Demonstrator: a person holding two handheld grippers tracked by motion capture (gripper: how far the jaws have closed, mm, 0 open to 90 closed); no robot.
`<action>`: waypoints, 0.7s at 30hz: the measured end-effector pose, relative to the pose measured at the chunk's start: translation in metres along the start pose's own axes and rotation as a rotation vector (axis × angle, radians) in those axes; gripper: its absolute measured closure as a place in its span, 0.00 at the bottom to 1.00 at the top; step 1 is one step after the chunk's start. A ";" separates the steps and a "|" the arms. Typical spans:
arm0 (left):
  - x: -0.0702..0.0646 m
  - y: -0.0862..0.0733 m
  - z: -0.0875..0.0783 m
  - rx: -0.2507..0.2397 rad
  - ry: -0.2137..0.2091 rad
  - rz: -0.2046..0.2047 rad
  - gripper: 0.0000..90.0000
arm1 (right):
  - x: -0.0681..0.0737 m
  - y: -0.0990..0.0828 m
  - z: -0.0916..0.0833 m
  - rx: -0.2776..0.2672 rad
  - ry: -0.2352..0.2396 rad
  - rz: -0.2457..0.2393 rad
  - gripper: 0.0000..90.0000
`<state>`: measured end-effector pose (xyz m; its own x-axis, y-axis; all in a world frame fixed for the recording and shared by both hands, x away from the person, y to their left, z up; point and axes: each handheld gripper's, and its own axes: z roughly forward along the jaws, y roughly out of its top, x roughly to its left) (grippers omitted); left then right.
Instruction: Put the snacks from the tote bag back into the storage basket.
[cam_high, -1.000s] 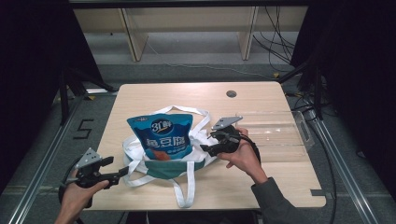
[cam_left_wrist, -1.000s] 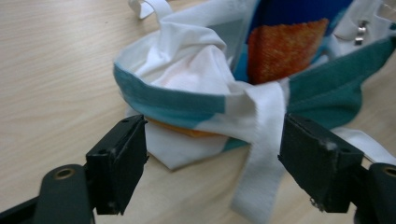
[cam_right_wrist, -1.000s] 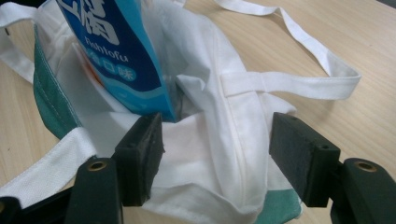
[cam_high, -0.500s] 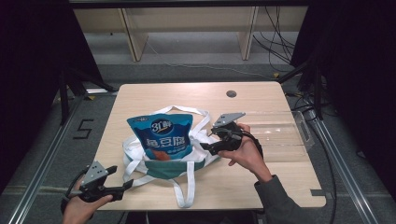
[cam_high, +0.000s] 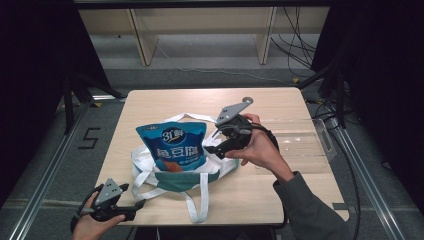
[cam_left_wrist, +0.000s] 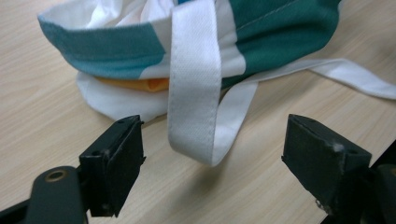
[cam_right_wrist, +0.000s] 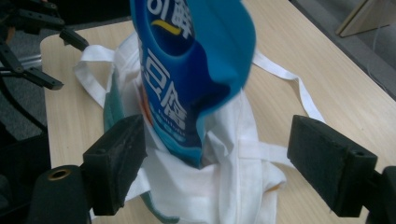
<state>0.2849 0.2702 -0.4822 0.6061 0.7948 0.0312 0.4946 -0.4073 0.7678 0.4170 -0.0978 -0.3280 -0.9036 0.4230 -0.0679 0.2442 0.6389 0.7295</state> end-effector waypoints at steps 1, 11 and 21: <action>0.000 -0.001 0.000 0.016 0.006 0.005 0.22 | 0.000 0.006 0.000 0.009 0.001 -0.016 0.23; -0.001 -0.005 -0.001 -0.011 0.009 0.006 0.20 | -0.001 0.057 0.007 0.069 0.030 -0.093 0.25; -0.004 -0.009 0.002 -0.034 -0.002 -0.024 0.20 | 0.010 0.095 0.033 0.121 0.085 -0.177 0.40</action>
<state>0.2797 0.2696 -0.4904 0.5954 0.8034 0.0112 0.4876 -0.3723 0.7897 0.4428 -0.0116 -0.2817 -0.9613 0.2451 -0.1257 0.1155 0.7729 0.6239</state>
